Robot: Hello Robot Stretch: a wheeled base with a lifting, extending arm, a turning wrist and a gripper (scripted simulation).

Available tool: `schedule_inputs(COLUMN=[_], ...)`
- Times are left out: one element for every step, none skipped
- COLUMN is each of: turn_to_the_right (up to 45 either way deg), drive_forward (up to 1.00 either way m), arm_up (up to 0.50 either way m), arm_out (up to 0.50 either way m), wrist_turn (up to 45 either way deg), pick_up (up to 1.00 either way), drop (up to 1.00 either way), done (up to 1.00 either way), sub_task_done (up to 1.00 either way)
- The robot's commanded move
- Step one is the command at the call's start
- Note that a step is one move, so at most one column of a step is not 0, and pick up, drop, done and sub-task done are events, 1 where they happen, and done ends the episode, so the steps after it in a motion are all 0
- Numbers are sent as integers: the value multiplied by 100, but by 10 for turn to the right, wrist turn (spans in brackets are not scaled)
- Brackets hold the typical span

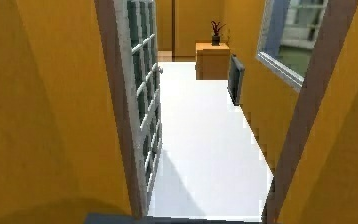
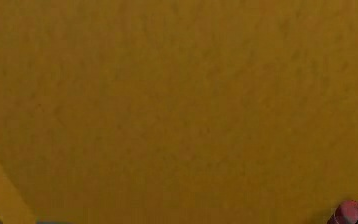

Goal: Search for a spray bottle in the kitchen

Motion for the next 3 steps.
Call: schedule_inputs(turn_to_the_right=[450, 60, 0], drive_forward=[0, 0, 40], arm_up=[0, 0, 0], arm_out=[0, 0, 0], wrist_turn=[0, 0, 0], pick_up=[0, 0, 0], drop=[0, 0, 0], done=[0, 0, 0], sub_task_done=[0, 0, 0])
